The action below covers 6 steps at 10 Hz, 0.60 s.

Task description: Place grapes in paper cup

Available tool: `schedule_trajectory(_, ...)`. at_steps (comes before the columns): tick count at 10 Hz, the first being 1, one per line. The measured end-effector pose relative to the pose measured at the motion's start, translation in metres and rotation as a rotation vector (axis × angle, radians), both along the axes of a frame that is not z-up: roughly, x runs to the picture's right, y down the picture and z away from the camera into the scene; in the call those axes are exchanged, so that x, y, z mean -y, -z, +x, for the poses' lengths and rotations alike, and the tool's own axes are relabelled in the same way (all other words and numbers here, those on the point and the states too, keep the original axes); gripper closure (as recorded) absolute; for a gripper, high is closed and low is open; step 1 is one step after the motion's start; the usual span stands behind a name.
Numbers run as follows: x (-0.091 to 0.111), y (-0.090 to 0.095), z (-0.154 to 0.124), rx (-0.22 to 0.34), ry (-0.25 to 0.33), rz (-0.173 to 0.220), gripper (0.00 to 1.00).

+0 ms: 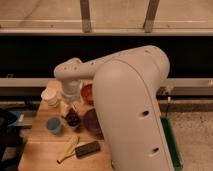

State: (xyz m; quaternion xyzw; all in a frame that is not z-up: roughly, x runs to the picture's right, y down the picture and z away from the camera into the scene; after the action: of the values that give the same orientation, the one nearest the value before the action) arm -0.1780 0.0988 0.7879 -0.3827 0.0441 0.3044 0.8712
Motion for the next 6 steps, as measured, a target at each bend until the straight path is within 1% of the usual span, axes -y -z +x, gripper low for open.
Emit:
schedule_trajectory(1,-0.005,-0.003,-0.004,0.009,0.011,-0.011,0.29)
schedule_trajectory(3,-0.013,-0.008,-0.008,0.006,0.031,-0.026,0.29)
schedule_trajectory(5,-0.025,-0.017,-0.013,-0.023,0.061,-0.039,0.29)
schedule_trajectory(6,-0.028,-0.021,-0.012,-0.037,0.067,-0.044,0.29)
